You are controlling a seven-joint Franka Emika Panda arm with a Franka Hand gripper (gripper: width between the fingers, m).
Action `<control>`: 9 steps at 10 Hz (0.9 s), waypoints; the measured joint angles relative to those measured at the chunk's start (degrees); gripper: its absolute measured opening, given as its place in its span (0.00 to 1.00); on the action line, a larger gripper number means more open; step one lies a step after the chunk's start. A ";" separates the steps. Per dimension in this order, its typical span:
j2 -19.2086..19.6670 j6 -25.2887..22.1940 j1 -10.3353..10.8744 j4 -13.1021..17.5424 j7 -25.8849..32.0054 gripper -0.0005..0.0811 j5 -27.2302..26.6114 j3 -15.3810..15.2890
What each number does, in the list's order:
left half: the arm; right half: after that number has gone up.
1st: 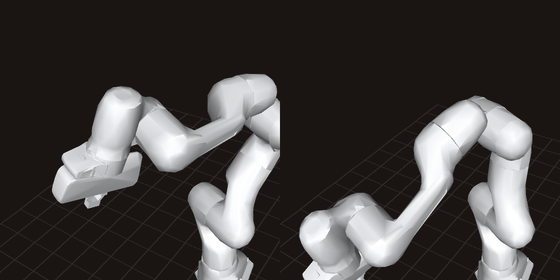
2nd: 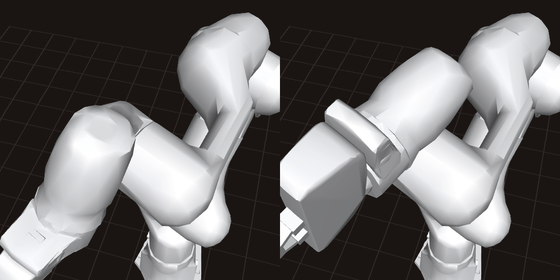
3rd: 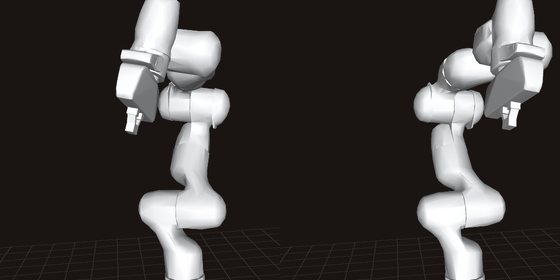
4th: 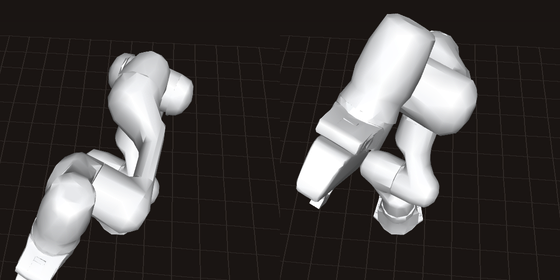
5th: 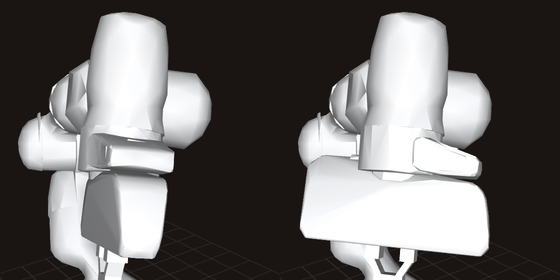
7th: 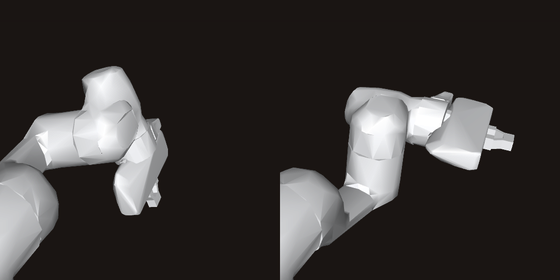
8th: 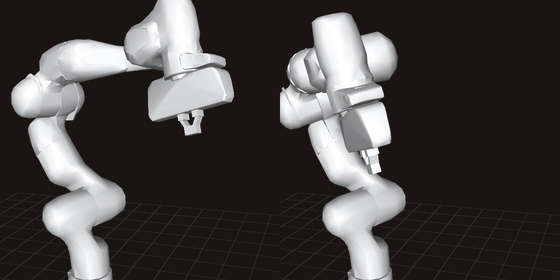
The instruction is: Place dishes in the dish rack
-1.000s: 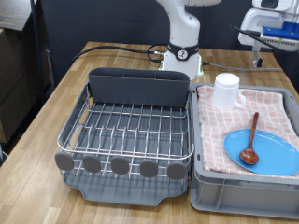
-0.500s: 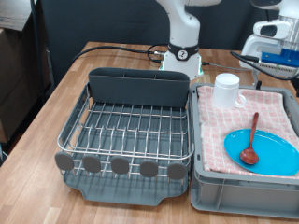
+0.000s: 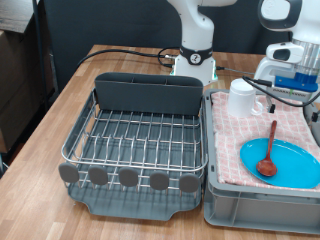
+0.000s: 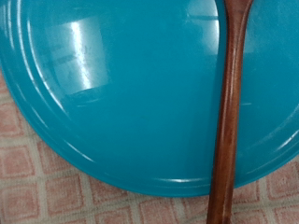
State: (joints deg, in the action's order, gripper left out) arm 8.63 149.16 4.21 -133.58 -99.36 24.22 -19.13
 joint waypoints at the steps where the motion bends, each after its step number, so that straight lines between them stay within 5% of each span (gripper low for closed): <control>1: 0.76 0.79 0.01 -0.34 -1.76 0.99 2.13 0.48; 9: 5.94 5.01 0.03 -0.58 -6.55 0.99 8.90 2.99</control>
State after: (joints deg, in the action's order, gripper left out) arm 14.57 154.18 4.24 -134.16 -105.91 33.12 -16.14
